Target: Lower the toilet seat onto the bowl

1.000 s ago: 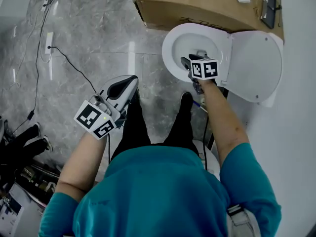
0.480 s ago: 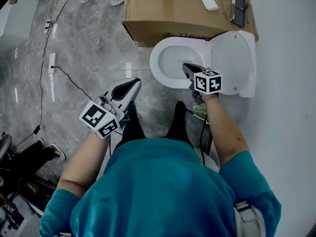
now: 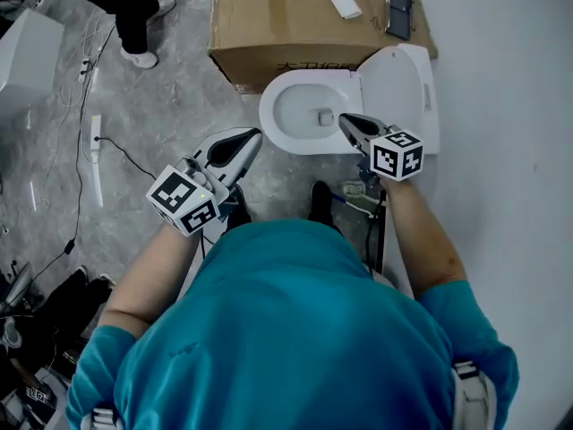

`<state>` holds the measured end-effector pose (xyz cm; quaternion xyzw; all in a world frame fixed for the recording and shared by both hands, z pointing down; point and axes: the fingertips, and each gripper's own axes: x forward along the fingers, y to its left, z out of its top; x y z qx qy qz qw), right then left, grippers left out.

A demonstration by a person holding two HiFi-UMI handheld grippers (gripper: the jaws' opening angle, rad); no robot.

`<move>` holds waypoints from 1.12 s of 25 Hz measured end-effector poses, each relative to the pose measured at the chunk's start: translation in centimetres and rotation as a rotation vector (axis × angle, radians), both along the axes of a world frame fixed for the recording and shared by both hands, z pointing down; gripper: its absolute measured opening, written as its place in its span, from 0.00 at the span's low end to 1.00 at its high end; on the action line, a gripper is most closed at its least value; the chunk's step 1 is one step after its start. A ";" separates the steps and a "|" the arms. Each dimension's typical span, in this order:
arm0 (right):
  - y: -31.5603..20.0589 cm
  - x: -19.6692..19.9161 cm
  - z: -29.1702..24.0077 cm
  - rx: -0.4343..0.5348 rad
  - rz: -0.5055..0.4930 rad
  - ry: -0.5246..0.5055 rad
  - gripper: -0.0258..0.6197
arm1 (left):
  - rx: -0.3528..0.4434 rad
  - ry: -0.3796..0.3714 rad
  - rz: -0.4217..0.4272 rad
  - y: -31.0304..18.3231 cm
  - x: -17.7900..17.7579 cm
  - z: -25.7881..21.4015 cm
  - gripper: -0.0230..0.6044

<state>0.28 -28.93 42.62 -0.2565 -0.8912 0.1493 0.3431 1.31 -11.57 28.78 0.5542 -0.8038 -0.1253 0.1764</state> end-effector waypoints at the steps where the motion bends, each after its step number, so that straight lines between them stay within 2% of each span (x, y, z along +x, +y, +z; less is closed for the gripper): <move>1: -0.1 0.5 -1.1 -0.008 -0.005 -0.017 0.04 | -0.001 -0.012 0.016 -0.4 0.4 -0.5 0.04; 6: 0.3 3.8 -6.1 -0.042 -0.036 -0.090 0.04 | -0.004 -0.036 0.066 -1.7 2.8 -2.7 0.04; 15: 0.2 7.3 -13.4 -0.050 -0.032 -0.212 0.04 | 0.001 -0.074 0.084 -1.9 3.6 -6.1 0.04; 22: 0.9 8.8 -17.7 -0.010 -0.044 -0.331 0.04 | 0.018 -0.106 0.082 -1.6 4.2 -8.4 0.04; 28: 1.5 8.9 -20.6 0.004 -0.057 -0.401 0.04 | -0.005 -0.147 0.121 -2.1 4.8 -9.5 0.04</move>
